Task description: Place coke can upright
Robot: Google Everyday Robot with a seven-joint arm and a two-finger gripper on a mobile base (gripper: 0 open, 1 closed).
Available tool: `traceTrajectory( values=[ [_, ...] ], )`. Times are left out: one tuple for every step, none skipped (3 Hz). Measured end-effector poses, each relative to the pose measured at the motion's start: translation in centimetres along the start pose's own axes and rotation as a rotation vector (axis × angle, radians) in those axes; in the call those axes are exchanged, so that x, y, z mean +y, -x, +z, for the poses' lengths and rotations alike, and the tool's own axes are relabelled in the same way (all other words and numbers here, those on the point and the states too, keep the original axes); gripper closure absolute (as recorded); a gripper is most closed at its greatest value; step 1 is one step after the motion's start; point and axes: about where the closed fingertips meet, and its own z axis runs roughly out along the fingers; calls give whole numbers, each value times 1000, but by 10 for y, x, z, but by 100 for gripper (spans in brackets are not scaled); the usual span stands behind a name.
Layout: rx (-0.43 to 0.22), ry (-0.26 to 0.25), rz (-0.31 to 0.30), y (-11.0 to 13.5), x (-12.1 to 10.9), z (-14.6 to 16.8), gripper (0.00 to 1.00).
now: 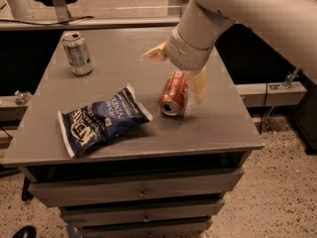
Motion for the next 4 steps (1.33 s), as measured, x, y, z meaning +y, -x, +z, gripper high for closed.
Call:
traceTrajectory(
  values=[
    [45,61,-72,-8,11,18,0],
    [93,109,-119,-21,17,29,0],
    [129,143,-148,-31,19,35,16],
    [157,168,-166,-38,19,33,39]
  ],
)
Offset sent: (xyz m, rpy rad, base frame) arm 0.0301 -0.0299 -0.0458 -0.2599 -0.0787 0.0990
